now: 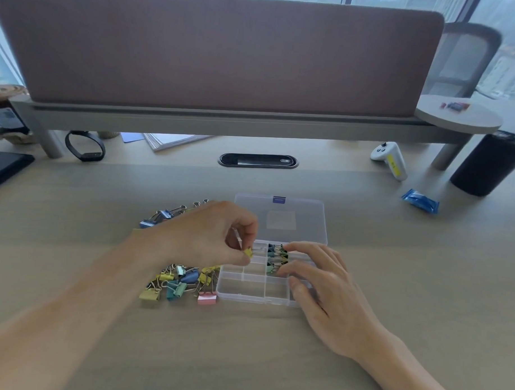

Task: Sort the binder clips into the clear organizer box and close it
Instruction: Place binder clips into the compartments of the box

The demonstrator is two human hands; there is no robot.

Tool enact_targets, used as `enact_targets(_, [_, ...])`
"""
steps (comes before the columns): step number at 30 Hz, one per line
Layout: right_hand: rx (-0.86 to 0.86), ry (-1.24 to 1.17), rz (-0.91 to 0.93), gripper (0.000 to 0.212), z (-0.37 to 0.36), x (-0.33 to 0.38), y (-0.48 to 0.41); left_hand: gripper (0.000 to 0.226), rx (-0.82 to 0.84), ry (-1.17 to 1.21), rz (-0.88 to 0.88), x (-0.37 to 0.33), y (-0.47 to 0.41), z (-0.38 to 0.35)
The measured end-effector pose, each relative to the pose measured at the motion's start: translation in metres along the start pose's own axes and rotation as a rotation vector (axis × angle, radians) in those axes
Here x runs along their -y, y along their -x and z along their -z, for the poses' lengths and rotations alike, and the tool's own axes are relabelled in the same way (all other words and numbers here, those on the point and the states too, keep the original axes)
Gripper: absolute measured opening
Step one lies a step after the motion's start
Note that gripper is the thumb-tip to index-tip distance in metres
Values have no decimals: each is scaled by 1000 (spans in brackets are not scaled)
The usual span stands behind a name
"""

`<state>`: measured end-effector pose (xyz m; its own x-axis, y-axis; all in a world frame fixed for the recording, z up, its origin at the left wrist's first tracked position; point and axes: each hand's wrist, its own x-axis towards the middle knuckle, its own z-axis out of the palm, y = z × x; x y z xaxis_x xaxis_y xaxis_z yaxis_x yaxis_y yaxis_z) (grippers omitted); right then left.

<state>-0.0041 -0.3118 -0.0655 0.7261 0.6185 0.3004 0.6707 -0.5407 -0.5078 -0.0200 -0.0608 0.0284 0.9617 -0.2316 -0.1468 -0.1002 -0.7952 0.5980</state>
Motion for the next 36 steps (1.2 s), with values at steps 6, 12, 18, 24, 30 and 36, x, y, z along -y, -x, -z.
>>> enact_targets(6, [-3,12,6,32,1,0,0,17,-107,166,-16,-9,-7,-15])
enact_targets(12, [5,16,5,31,1,1,-1,21,-164,252,-58,-11,-8,-10])
enact_targets(18, [11,14,11,30,2,1,-1,32,-106,47,-72,-9,-6,-27])
enact_targets(24, [11,-4,20,32,3,1,-1,28,-199,106,-105,-13,-4,-43])
enact_targets(30, [-38,-47,61,34,3,0,-3,13,-217,79,-136,-4,-5,-49])
enact_targets(36, [-102,-104,114,28,5,-1,-1,12,-206,-35,-208,-3,-7,-51])
